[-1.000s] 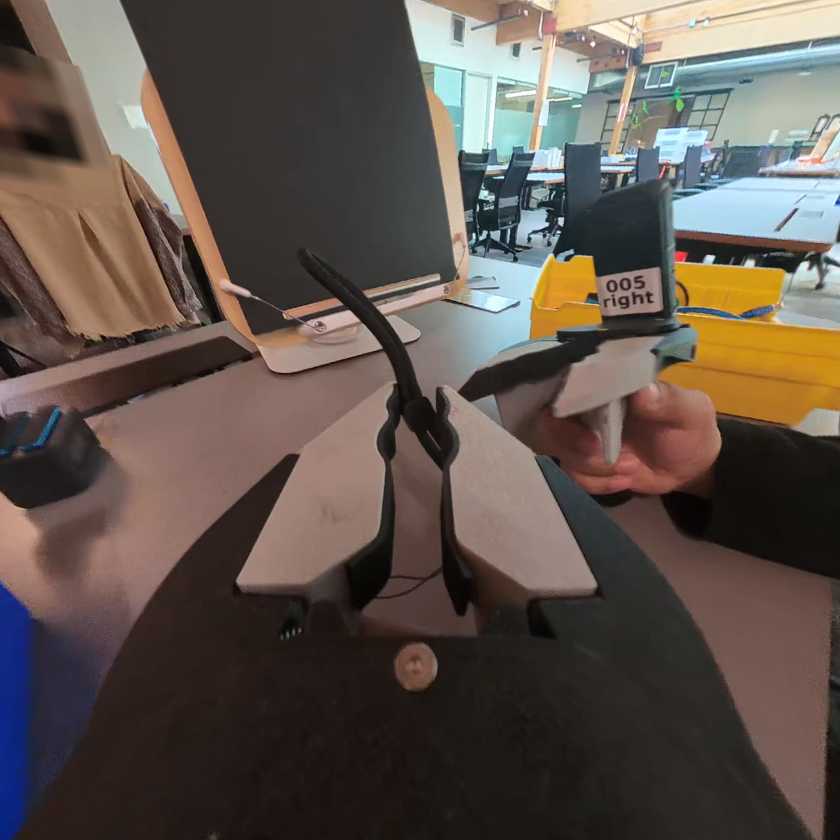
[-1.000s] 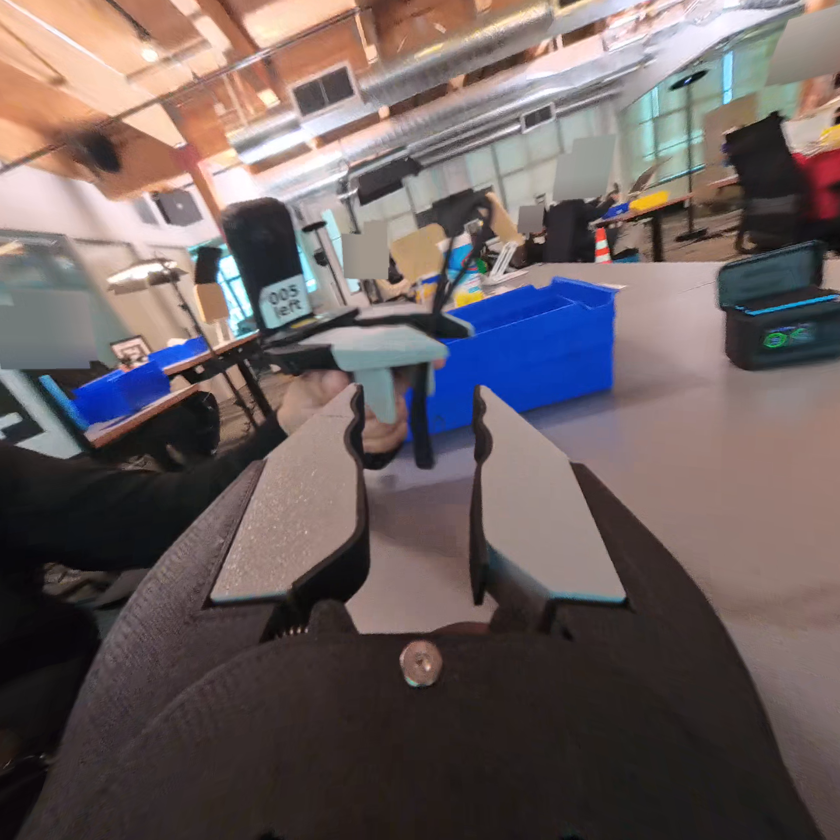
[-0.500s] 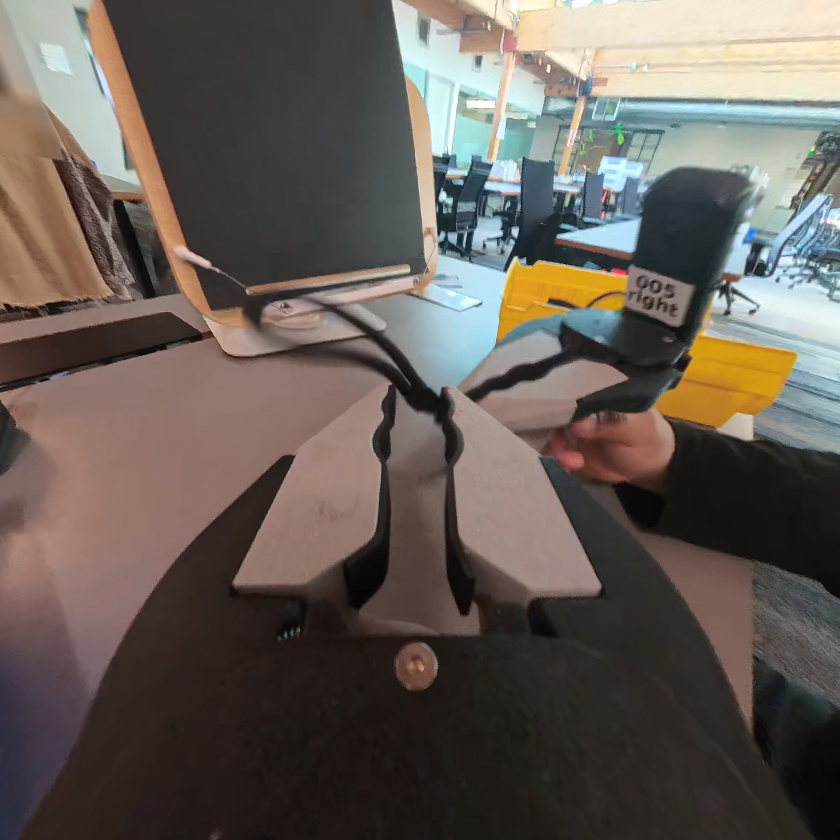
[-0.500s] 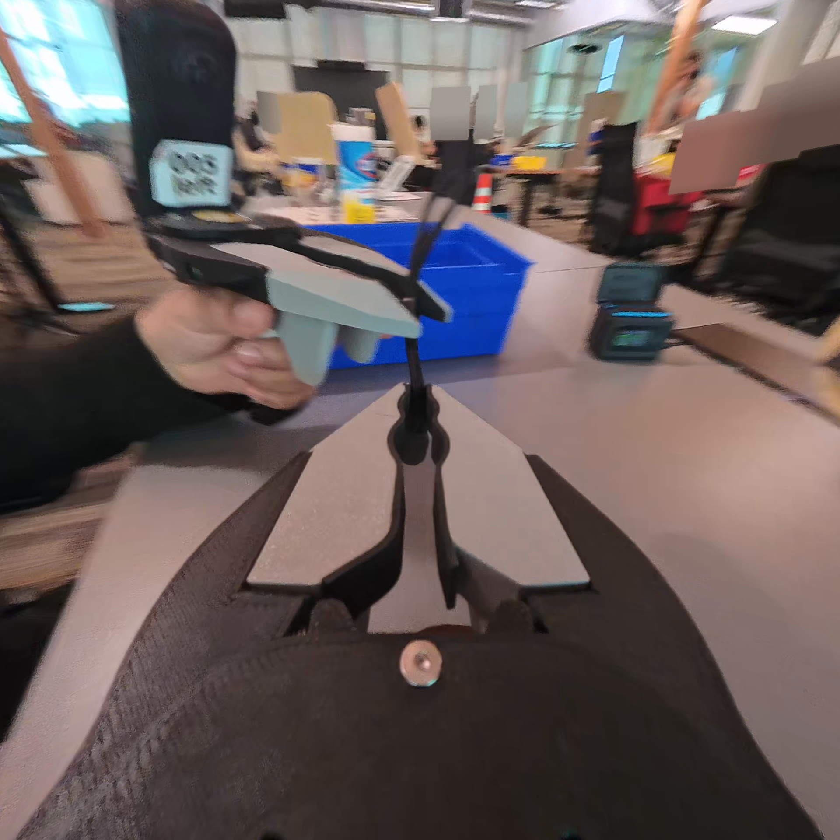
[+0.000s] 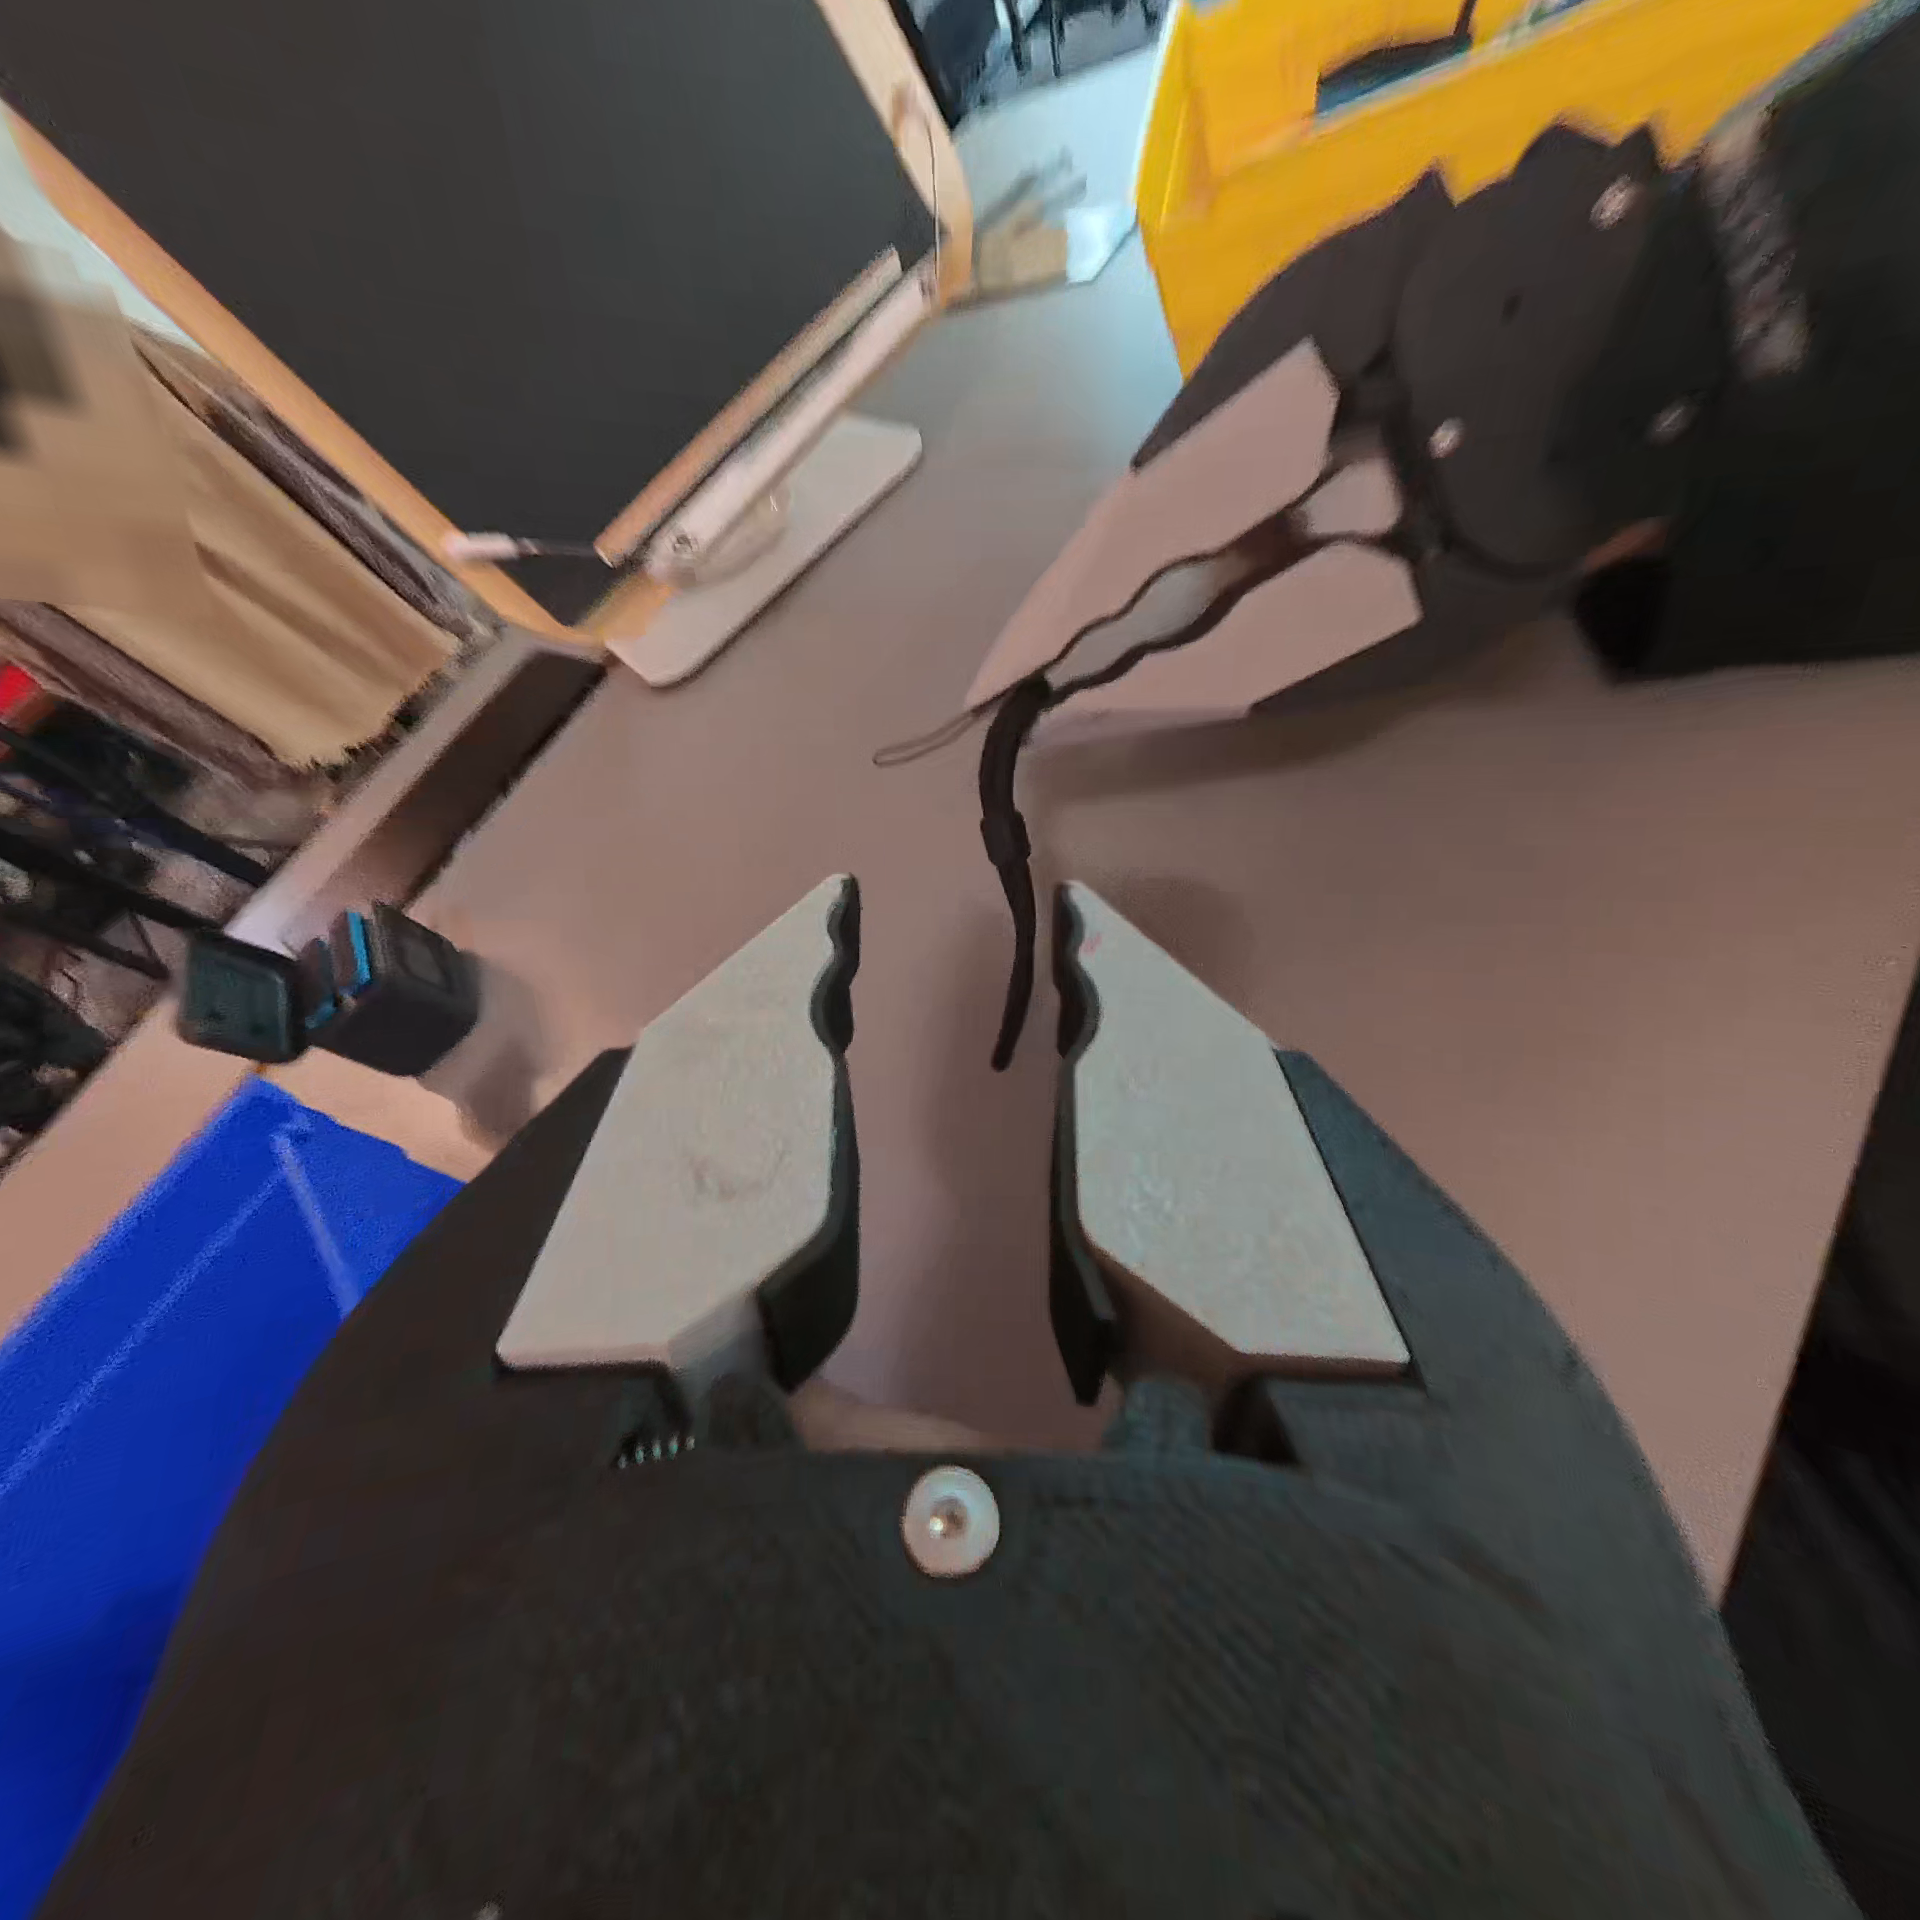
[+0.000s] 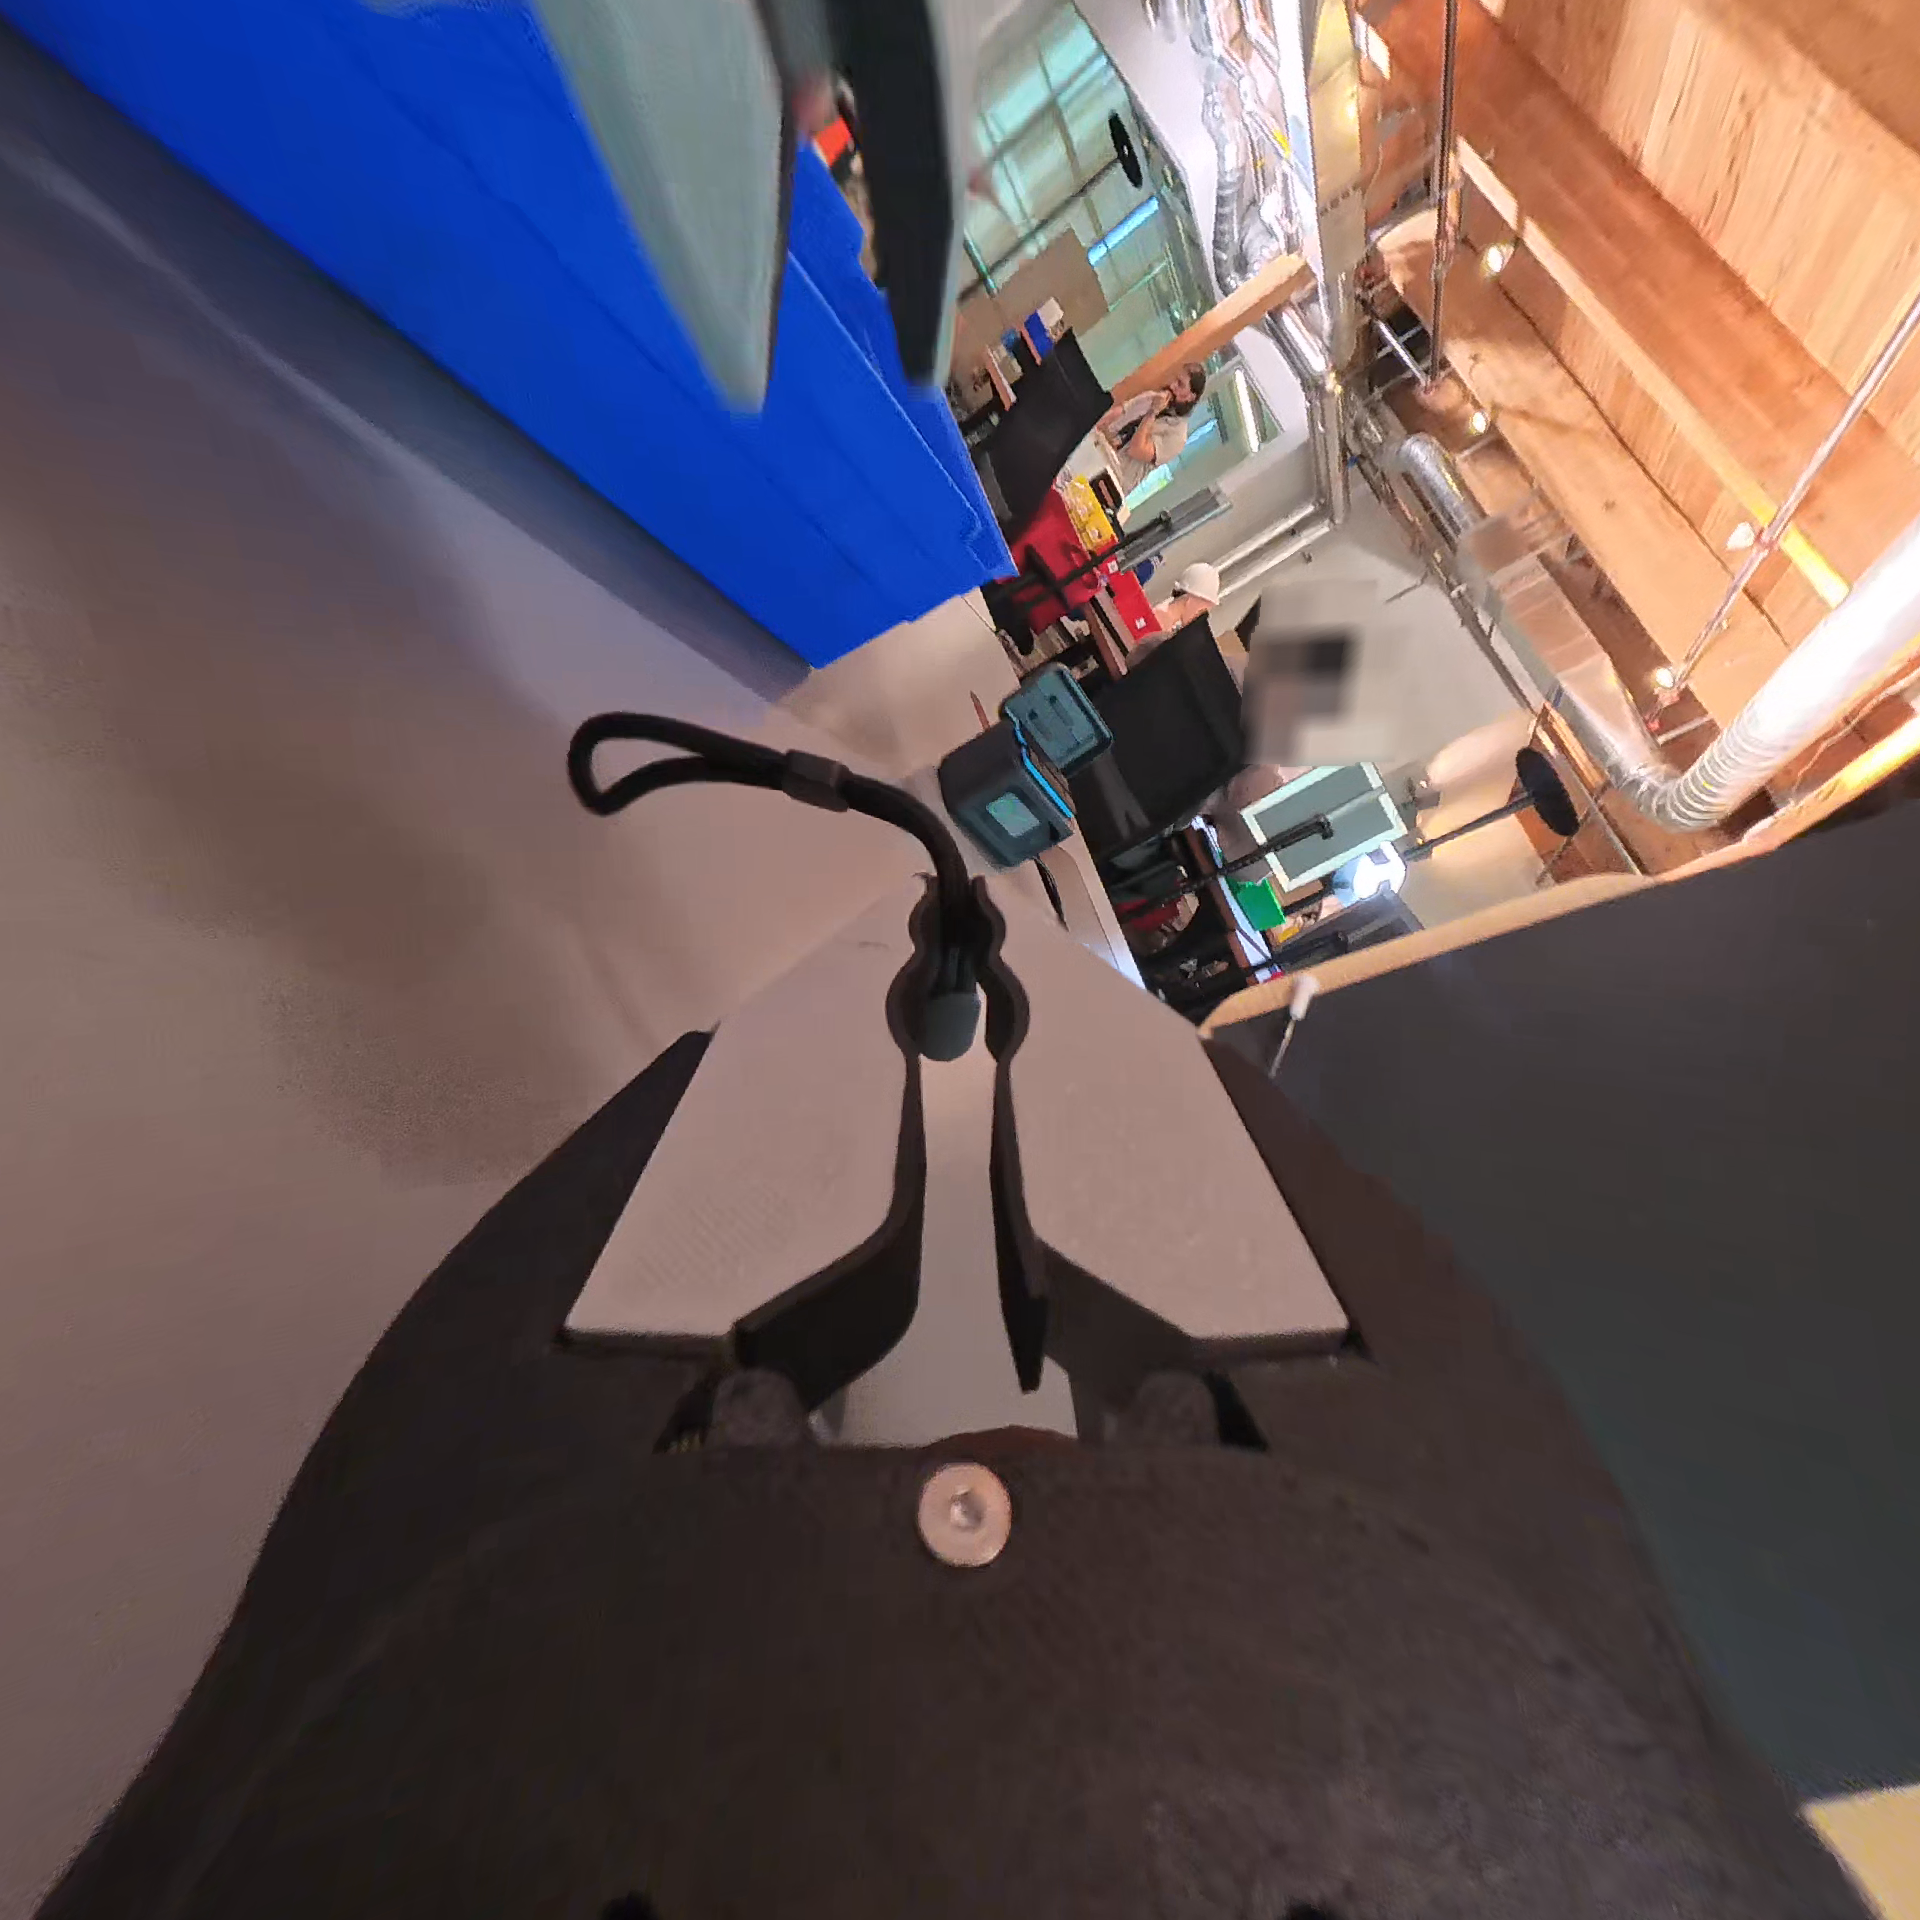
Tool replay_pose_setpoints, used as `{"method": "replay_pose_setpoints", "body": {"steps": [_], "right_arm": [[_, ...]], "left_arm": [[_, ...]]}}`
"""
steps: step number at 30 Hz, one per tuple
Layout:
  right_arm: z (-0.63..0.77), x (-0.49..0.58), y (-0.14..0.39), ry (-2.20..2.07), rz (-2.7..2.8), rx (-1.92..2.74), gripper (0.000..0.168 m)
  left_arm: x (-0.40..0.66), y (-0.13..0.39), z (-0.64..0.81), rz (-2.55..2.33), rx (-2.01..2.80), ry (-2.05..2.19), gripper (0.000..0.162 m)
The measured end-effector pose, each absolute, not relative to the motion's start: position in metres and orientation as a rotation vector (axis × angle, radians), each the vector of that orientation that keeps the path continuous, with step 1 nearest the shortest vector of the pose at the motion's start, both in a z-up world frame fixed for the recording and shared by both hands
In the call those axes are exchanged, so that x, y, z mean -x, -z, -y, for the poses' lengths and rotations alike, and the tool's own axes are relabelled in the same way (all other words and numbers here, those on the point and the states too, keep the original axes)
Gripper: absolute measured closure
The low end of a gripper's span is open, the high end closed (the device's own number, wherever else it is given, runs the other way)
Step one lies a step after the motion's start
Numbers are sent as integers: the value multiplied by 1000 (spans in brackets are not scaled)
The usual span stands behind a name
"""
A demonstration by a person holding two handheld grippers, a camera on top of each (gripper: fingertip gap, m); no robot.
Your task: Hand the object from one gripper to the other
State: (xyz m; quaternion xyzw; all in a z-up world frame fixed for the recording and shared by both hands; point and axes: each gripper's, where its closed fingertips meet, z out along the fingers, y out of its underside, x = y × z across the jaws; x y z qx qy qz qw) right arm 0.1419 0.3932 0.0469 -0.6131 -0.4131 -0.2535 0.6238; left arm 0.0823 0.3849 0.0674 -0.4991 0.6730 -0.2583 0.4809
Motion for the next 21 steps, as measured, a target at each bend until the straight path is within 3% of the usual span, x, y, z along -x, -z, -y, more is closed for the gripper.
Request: {"method": "replay_pose_setpoints", "body": {"steps": [6, 8, 10, 13, 16, 21], "right_arm": [[-383, -122, -54, 521, 993, 1329, 166], [-380, -113, -51, 476, 1024, 1321, 166], [-380, -106, -50, 430, 1025, 1322, 166], [-382, -107, -49, 342, 982, 1372, 163], [-387, -117, -44, 250, 915, 1464, 150], [-384, -132, -64, -107, 686, 1523, 132]], "left_arm": [[-99, -35, -367, -1721, 1388, 1012, 125], [-103, -38, -361, -1708, 1393, 1147, 133], [-107, -36, -360, -1704, 1413, 1181, 154], [-112, -18, -360, -1767, 1447, 1109, 155], [-120, -12, -376, -1746, 1365, 896, 156], [-133, -49, -398, -1469, 1096, 769, 157]]}}
